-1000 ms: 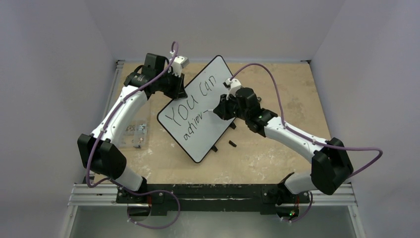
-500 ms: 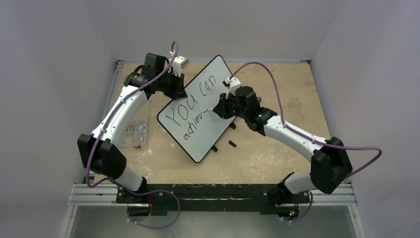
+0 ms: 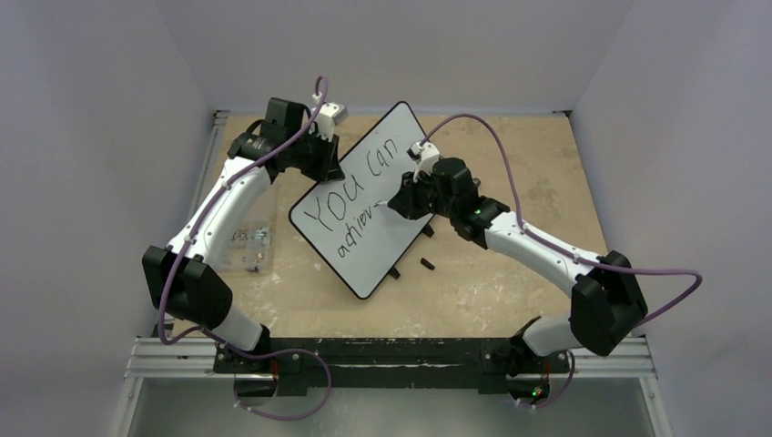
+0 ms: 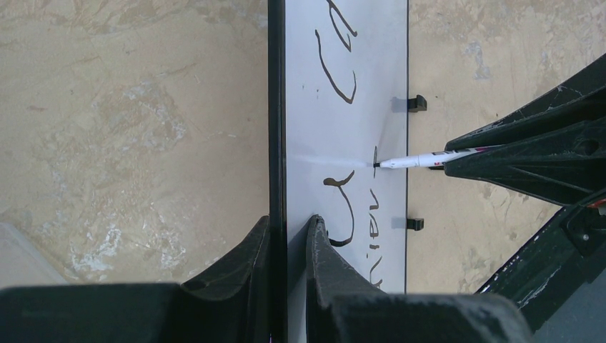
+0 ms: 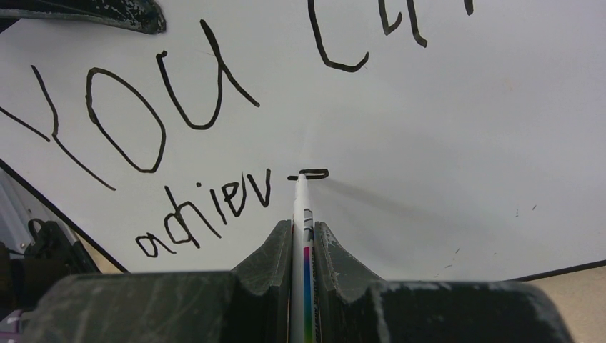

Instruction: Write a sentence on the whiteboard

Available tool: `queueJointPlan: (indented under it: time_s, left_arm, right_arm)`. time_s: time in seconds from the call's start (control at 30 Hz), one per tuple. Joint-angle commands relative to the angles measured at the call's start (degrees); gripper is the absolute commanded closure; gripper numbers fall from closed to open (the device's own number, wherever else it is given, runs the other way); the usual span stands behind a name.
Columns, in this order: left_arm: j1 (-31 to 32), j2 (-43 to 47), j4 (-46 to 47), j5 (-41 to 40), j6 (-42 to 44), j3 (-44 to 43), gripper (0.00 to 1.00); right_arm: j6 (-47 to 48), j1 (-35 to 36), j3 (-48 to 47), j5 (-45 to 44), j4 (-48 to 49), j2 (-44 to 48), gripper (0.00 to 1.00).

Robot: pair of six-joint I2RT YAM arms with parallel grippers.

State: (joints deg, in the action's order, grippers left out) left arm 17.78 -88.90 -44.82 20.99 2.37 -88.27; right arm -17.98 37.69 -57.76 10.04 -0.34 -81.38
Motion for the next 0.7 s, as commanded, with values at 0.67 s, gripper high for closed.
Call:
queueJointPlan:
  time_s: [0.67]
  left_arm:
    - [0.1, 0.3, 0.3, -11.3, 8.0, 0.3, 1.00]
  right_arm:
    - [-0.6, 0.0, 5.7, -0.5, 1.8, 2.0, 1.00]
